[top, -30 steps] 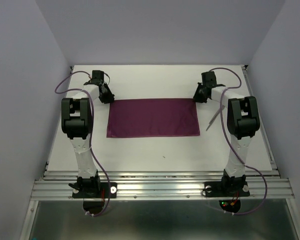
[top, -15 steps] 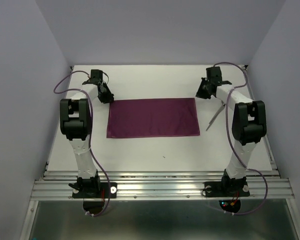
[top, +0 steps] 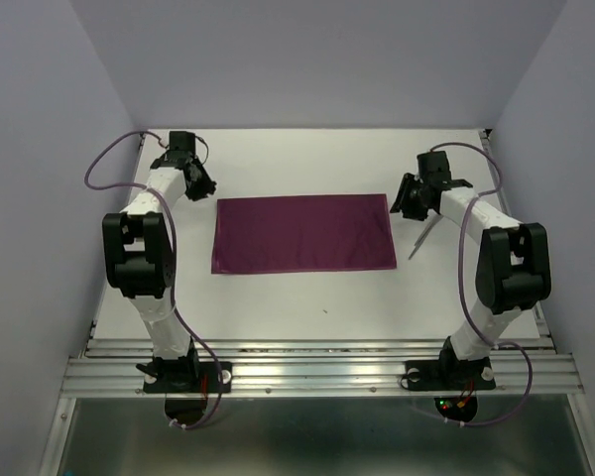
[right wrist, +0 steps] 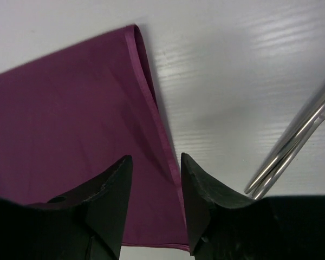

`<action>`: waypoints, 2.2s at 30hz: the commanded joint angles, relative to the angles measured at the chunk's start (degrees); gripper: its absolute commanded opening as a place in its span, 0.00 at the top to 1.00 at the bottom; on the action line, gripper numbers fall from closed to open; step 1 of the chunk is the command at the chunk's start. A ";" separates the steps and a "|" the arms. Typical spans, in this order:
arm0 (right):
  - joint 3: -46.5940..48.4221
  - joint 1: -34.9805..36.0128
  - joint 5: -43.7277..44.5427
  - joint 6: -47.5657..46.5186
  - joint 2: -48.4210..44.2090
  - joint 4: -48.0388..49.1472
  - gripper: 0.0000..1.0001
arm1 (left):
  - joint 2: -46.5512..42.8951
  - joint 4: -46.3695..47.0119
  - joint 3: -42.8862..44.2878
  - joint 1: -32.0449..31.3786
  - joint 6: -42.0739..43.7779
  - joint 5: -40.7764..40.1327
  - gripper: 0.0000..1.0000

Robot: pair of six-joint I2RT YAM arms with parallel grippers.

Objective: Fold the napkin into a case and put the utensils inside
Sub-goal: Pick up the rectangle-folded napkin from the center of the board.

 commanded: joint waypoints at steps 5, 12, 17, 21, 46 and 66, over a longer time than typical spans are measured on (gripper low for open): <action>-1.66 -0.28 -3.23 -2.09 1.48 -0.51 0.50 | -5.52 -1.51 -6.85 -2.70 0.40 -1.83 0.67; 0.01 0.86 -4.02 -2.01 5.35 0.46 0.50 | 0.27 -2.13 2.98 -13.78 -0.48 3.79 0.67; 0.54 1.39 -4.64 -1.92 7.02 0.73 0.51 | 8.16 -1.95 12.82 -17.21 -0.48 7.57 0.67; 0.45 1.39 -4.72 -2.09 7.02 0.81 0.51 | 14.06 -3.44 19.86 -19.59 -0.30 9.51 0.67; 0.10 1.39 -4.11 -2.27 6.40 0.46 0.51 | 31.21 -4.33 34.63 -23.20 -0.30 11.10 0.73; 1.07 1.39 -1.47 -3.59 8.87 0.02 0.52 | 18.65 -6.52 33.14 -23.11 1.54 6.18 0.73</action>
